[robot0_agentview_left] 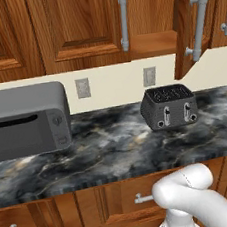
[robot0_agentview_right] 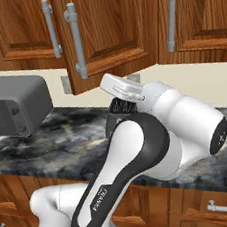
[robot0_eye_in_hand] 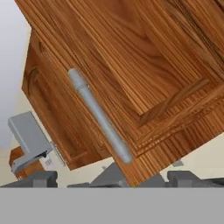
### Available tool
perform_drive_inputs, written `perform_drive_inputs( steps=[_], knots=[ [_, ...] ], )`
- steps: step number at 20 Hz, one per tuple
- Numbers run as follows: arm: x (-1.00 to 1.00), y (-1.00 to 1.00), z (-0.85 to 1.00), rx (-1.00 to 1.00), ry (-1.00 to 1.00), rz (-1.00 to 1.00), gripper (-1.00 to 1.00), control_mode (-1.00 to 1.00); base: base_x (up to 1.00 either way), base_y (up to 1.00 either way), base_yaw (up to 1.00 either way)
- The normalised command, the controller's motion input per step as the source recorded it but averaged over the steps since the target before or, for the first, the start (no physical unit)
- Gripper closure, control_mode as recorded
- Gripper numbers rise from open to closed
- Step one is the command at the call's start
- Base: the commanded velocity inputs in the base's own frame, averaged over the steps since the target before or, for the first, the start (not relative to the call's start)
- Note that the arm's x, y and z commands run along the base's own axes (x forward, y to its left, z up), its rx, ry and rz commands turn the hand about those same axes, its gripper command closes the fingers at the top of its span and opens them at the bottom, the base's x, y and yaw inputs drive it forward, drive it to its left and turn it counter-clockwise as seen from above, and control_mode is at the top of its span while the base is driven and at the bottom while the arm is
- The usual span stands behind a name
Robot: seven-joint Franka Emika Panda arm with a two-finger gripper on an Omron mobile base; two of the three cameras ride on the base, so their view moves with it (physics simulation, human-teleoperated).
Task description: Close all open cabinet doors.
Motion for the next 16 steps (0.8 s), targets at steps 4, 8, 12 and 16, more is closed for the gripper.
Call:
perform_drive_inputs(
  steps=[4,8,12,16],
  knots=[
    [0.83,-0.23,-0.17,0.0,0.0,0.0,-1.0,-1.0,0.0,0.0,0.0],
    [0.6,-0.14,-0.12,0.0,0.0,0.0,-1.0,-1.0,0.0,0.0,0.0],
    [0.49,-0.08,0.0,0.0,0.0,0.04,-1.0,-1.0,0.0,0.0,0.0],
    [0.0,0.01,0.0,0.0,0.0,0.13,-1.0,-1.0,0.0,0.0,0.0]
  ],
)
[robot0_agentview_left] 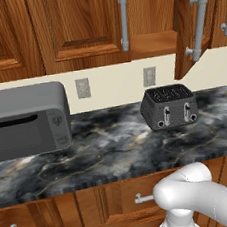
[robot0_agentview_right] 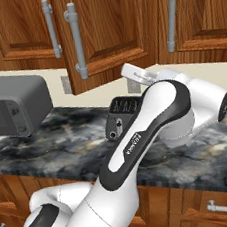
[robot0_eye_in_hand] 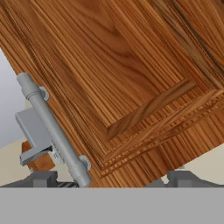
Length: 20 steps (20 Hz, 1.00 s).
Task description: Close all open cabinet doors.
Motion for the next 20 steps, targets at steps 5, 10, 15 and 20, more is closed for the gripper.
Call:
perform_drive_inputs(
  steps=[5,10,15,20],
  knots=[
    [0.16,0.1,-0.01,0.0,0.0,0.09,-1.0,-1.0,0.0,0.0,0.0],
    [0.17,0.22,0.0,0.0,0.0,0.04,-1.0,-1.0,0.0,0.0,0.0],
    [0.34,0.02,0.0,0.0,0.0,0.0,-1.0,-1.0,0.0,0.0,0.0],
    [0.09,0.09,0.0,0.0,0.0,-0.01,-1.0,-1.0,0.0,0.0,0.0]
  ],
)
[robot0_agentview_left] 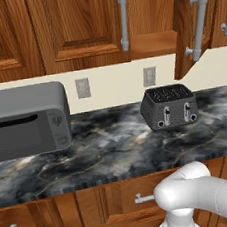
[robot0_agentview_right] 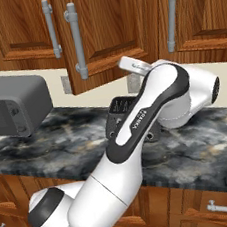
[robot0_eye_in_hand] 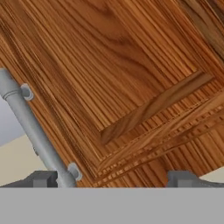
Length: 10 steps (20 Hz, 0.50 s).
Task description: Close all open cabinet doors.
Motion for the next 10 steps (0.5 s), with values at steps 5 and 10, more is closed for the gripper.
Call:
perform_drive_inputs(
  steps=[5,10],
  knots=[
    [0.0,0.25,0.0,0.0,0.0,0.0,-1.0,-1.0,0.0,0.0,0.0],
    [0.19,0.15,0.0,-0.01,0.0,-0.02,-1.0,-1.0,0.0,0.0,0.0]
  ],
)
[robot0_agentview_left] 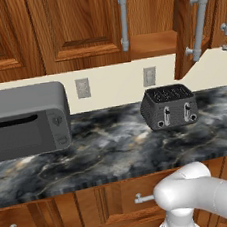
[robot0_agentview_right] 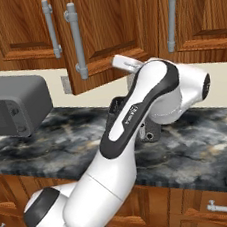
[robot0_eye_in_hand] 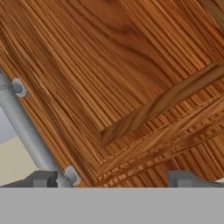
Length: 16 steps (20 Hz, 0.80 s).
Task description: Close all open cabinet doors.
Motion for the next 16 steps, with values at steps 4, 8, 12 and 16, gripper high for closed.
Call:
perform_drive_inputs(
  steps=[4,8,12,16],
  knots=[
    [0.28,0.17,0.0,-0.01,0.0,-0.07,-1.0,-1.0,0.0,0.0,0.0],
    [0.31,0.21,0.02,-0.02,0.0,-0.08,-1.0,-1.0,0.0,0.0,0.0],
    [0.29,0.24,0.03,-0.01,0.0,-0.06,-1.0,-1.0,0.0,0.0,0.0],
    [0.3,0.36,0.07,-0.01,0.0,-0.07,-1.0,-1.0,0.0,0.0,0.0]
  ],
)
